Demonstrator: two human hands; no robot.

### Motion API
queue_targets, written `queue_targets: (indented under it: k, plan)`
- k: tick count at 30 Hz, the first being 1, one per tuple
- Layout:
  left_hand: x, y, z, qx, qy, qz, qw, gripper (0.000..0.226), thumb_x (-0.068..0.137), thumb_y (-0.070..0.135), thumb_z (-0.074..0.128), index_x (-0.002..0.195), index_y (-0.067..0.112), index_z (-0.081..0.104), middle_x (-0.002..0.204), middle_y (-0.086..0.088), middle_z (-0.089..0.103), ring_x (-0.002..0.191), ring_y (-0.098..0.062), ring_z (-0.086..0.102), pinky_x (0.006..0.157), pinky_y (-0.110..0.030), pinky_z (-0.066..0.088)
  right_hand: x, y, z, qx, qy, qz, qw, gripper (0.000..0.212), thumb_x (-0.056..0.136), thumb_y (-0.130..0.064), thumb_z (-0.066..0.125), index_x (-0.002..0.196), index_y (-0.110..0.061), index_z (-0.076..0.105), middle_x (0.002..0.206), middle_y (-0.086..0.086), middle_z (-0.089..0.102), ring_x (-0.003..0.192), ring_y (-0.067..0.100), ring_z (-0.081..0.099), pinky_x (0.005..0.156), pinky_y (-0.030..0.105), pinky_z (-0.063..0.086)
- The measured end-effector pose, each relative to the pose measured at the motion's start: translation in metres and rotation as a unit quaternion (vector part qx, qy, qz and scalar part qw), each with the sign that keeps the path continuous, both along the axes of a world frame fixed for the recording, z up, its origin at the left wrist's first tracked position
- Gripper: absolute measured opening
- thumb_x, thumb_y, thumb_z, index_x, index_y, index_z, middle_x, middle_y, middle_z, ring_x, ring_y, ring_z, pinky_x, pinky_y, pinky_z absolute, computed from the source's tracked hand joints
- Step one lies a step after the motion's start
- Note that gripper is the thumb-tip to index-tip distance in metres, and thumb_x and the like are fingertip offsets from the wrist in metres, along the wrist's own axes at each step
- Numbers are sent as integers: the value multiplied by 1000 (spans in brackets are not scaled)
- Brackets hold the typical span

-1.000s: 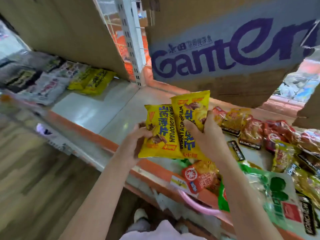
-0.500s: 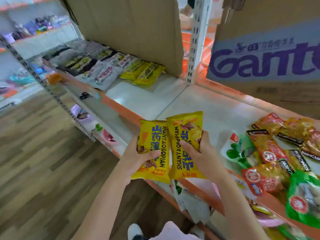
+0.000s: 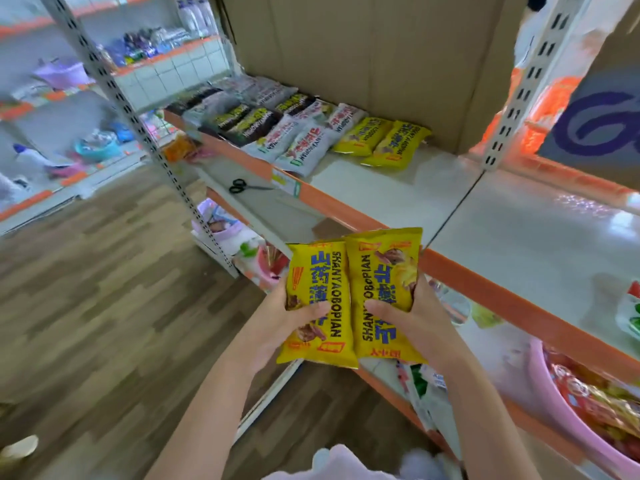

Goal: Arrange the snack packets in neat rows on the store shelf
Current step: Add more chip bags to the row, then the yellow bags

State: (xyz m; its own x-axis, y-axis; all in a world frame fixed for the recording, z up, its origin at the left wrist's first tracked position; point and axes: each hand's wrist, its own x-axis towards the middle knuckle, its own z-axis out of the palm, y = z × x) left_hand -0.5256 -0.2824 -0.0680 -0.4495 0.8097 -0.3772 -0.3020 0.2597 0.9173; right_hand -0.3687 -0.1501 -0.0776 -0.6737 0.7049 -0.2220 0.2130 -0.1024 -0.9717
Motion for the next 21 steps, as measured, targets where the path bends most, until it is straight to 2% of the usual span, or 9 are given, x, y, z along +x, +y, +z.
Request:
queue_targets:
  k: [1,3,5,8,10,14,17,21]
  plan:
    - [-8,-6,-1,-3,-4,8,1000,69,65,16,75,128,25,46,111,-4,69,99,-26,67,82,-46,54,-9,-5,-1,-1,5,5,1000,48,73,-17,77,108,-29,48,104,-5,69,88,9,69,75,31,56]
    - [-20,-14,-2,0,-25,37,999,67,65,11,74,126,20,47,108,-7,70,95,-27,68,75,-43,56,-26,-11,2,-5,11,12,1000,43,74,-13,76,105,-29,51,102,-5,69,85,7,69,72,26,57]
    - [-31,-18,-4,13,-44,69,997,63,66,9,72,123,18,49,106,-8,70,93,-28,68,70,-41,57,-42,-11,3,-14,12,12,1000,45,73,-13,76,106,-30,51,104,-5,69,87,10,69,76,32,57]
    - [-44,-15,-5,19,-41,107,993,61,64,11,73,120,20,50,100,-4,72,91,-24,69,73,-41,57,-67,-3,6,-17,2,28,999,50,70,-17,79,110,-29,52,102,-6,70,90,14,69,83,45,55]
    - [-57,-10,-7,14,-29,126,991,59,66,11,73,119,20,50,98,-1,72,92,-23,69,79,-44,55,-84,5,5,-20,-3,32,999,49,69,-17,80,107,-30,52,101,-5,70,90,16,69,83,47,55]
    - [-87,14,-6,10,4,138,990,70,64,18,77,127,22,47,104,-1,71,95,-22,68,81,-43,55,-116,28,1,-13,-11,31,999,49,69,-17,80,105,-29,49,98,-6,70,86,13,70,79,43,56]
    - [-107,44,1,4,39,125,991,69,62,30,77,125,24,49,104,0,71,91,-19,69,67,-35,57,-133,55,5,-11,-4,31,999,45,71,-14,79,102,-27,49,98,-4,70,82,11,70,75,37,57]
    - [-130,79,3,-18,62,111,992,60,63,32,78,117,20,53,100,-5,71,83,-22,70,53,-32,54,-150,92,10,33,-16,20,999,40,72,-12,78,98,-27,51,93,-5,69,76,7,68,62,26,56]
